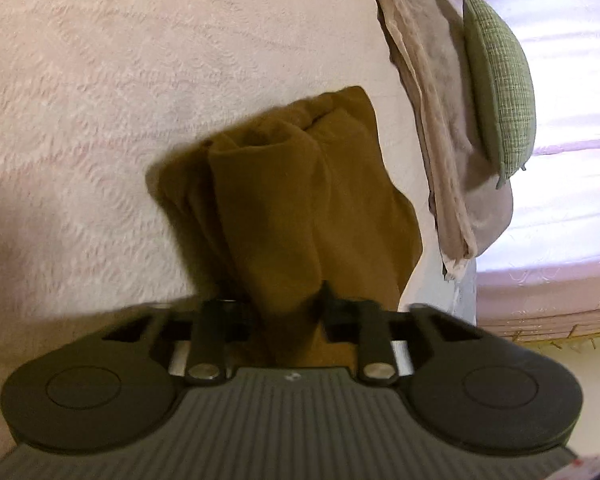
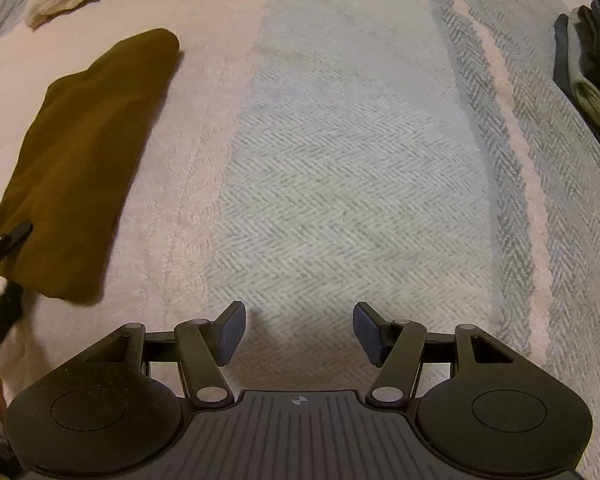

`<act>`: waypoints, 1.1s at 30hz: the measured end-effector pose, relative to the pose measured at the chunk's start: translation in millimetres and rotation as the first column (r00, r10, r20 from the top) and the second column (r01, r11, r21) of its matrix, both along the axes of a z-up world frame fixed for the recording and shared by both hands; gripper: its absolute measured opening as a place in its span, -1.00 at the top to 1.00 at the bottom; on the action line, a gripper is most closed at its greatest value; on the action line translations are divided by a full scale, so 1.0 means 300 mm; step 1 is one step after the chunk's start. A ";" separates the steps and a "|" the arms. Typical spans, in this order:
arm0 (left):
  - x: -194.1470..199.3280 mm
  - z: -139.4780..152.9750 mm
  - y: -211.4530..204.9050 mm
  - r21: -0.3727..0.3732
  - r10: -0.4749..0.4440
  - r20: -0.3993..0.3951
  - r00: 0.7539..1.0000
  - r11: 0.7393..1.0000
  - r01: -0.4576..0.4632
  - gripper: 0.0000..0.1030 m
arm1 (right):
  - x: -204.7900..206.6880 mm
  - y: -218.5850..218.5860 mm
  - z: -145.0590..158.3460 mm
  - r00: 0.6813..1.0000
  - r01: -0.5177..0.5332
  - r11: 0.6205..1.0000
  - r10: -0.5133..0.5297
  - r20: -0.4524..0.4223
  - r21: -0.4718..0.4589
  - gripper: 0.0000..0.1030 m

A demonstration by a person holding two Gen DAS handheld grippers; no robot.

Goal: Fold large clothes
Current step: 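Grasp the folded brown bundle with the left gripper while the right gripper grasps it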

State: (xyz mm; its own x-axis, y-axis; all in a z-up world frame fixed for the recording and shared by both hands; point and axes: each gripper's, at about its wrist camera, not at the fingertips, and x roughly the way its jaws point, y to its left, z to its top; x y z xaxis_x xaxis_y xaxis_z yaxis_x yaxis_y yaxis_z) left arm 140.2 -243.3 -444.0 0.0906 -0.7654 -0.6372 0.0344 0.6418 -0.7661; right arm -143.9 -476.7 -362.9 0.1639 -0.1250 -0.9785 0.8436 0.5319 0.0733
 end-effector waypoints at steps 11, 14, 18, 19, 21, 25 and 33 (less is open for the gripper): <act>0.168 0.244 0.309 0.198 -0.235 0.054 0.971 0.955 0.220 0.78 | 0.080 0.037 -0.024 0.992 -0.120 0.988 0.115 0.059 0.094 -0.11; 0.247 0.286 0.477 0.294 -0.259 0.050 0.964 0.927 0.234 0.78 | 0.120 0.073 -0.019 0.970 -0.227 0.966 0.212 0.117 0.125 -0.10; 0.338 0.307 0.653 0.394 -0.227 0.113 0.967 0.904 0.166 0.78 | 0.188 0.098 -0.008 0.895 -0.391 0.903 0.327 0.303 0.179 -0.10; 0.354 0.297 0.679 0.398 -0.218 0.118 0.969 0.904 0.154 0.78 | 0.214 0.100 -0.008 0.869 -0.432 0.883 0.352 0.347 0.185 -0.10; 0.362 0.263 0.712 0.353 -0.178 0.111 0.978 0.927 0.128 0.75 | 0.285 0.102 -0.012 0.806 -0.518 0.835 0.405 0.430 0.184 -0.11; 0.318 0.228 0.734 0.306 -0.121 0.149 0.981 0.949 0.071 0.58 | 0.453 0.098 -0.043 0.699 -0.641 0.741 0.457 0.550 0.200 -0.14; 0.265 0.162 0.817 0.159 0.029 0.133 0.991 0.986 -0.050 0.08 | 0.773 0.110 -0.227 0.643 -0.721 0.612 0.417 0.642 0.325 -0.57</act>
State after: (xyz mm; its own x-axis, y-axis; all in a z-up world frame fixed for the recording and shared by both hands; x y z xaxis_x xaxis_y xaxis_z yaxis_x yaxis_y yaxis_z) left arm 219.7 1.7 -395.3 0.2088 -0.6475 -0.7329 0.0985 0.7596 -0.6429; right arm 87.9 -443.5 -430.9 0.4478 0.6491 -0.6149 0.1404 0.6282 0.7653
